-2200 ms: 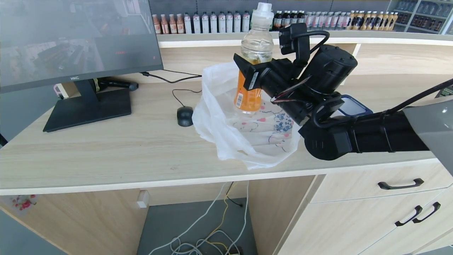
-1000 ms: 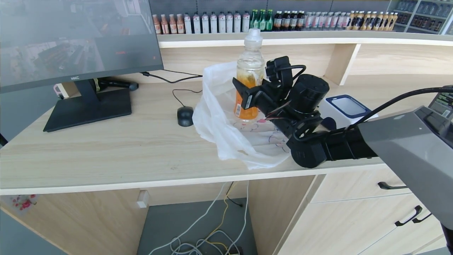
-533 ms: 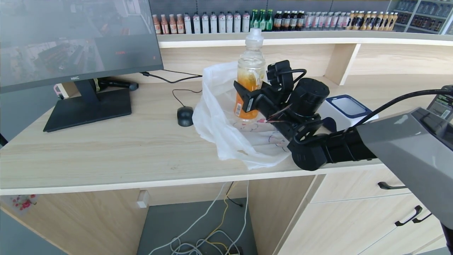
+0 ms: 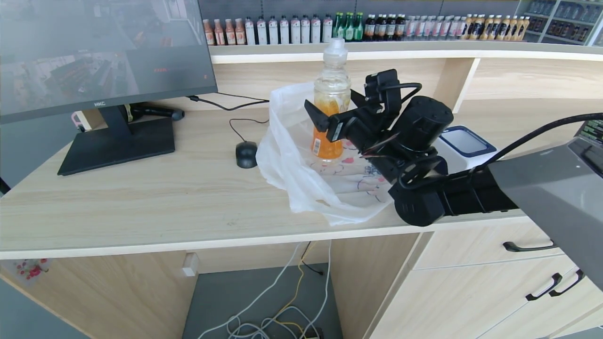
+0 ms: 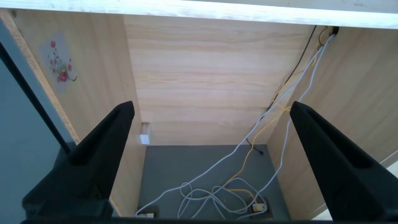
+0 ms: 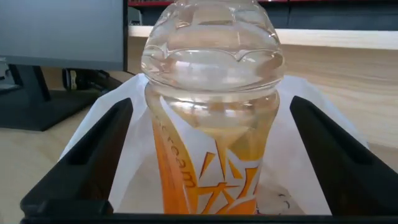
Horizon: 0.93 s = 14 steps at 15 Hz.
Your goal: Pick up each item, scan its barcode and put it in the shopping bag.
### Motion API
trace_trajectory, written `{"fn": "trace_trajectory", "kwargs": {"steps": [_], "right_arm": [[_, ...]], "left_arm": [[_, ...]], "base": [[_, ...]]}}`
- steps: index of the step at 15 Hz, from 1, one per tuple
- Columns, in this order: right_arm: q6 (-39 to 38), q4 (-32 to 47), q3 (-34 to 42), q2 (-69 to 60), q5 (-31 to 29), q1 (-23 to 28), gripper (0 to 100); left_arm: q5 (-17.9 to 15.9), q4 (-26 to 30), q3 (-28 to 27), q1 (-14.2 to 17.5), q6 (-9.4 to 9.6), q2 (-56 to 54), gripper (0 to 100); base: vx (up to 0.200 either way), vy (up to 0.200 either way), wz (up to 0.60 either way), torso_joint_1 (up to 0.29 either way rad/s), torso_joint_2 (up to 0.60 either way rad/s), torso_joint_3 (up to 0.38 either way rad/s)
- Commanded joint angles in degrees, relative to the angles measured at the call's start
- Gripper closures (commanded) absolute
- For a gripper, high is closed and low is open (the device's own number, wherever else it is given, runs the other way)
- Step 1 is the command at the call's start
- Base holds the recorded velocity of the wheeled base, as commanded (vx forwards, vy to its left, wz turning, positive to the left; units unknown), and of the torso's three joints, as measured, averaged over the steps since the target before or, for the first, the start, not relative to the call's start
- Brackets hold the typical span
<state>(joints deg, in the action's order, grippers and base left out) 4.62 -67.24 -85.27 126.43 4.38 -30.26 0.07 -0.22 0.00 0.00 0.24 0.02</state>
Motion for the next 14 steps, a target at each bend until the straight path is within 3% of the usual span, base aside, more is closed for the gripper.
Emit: {"fn": "trace_trajectory", "kwargs": {"steps": [1,6,7,8,11,14], "right_arm": [[0.2,-0.2,3.5,-4.7,0.0,-0.5,0],[0.3,-11.9,38.6,-23.0,-4.7,-3.4,0],[0.1,-13.3,41.6,-24.1,-5.3,-3.4,0],[0.1,-19.2,51.2,-27.4,-5.9,-3.6,0],[0.0,-22.8,60.0,-30.5,-6.0,-3.8,0],[0.0,-22.8,60.3,-31.7,-6.0,-3.8,0]], "left_arm": [[0.0,0.0,0.0,0.0,0.02,0.0,0],[0.0,0.0,0.0,0.0,0.02,0.0,0],[0.0,0.0,0.0,0.0,0.02,0.0,0],[0.0,0.0,0.0,0.0,0.02,0.0,0],[0.0,0.0,0.0,0.0,-0.07,0.0,0],[0.0,0.0,0.0,0.0,0.11,0.0,0]], "base": [[0.000,0.000,0.00,0.000,0.00,0.000],[0.000,0.000,0.00,0.000,0.00,0.000],[0.000,0.000,0.00,0.000,0.00,0.000],[0.000,0.000,0.00,0.000,0.00,0.000],[0.000,0.000,0.00,0.000,0.00,0.000],[0.000,0.000,0.00,0.000,0.00,0.000]]}}
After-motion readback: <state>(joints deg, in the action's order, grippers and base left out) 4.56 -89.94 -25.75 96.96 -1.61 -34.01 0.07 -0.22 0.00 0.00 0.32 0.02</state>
